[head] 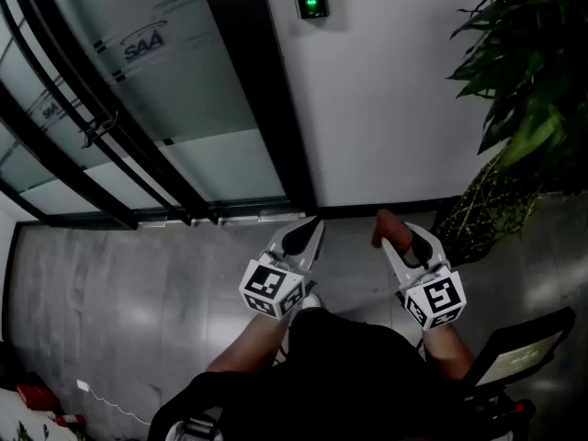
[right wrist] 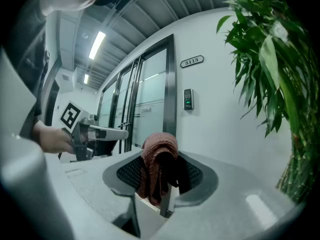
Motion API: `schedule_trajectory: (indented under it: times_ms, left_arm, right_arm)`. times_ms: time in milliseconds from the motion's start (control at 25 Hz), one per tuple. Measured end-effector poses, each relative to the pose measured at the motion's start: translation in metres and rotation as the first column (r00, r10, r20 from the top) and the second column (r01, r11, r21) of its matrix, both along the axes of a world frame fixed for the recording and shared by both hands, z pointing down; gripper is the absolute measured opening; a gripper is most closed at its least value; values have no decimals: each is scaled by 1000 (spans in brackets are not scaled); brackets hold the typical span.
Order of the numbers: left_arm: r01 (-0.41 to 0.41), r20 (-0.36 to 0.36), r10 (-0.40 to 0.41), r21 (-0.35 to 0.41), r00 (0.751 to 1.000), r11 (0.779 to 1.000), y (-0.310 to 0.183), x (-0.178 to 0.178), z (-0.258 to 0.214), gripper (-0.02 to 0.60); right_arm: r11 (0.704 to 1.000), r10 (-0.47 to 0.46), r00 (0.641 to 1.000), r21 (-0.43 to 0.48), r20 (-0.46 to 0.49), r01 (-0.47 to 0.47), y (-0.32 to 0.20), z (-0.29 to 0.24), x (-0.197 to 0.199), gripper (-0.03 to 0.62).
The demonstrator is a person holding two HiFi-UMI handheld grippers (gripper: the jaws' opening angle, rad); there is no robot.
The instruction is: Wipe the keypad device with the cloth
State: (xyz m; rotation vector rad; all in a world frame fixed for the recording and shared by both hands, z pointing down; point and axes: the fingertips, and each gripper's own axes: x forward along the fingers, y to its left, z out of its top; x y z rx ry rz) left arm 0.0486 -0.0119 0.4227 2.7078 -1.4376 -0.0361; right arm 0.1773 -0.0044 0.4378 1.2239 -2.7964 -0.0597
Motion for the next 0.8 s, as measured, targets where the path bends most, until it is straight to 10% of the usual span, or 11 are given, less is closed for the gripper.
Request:
schedule_trajectory:
  times_ms: [800]
  left_arm:
    - [-72,64,71,11,995,997,-98,-53,-8,17]
  right_arm:
    - [996,84,996,28,8,-84,-117,-20,-55,146]
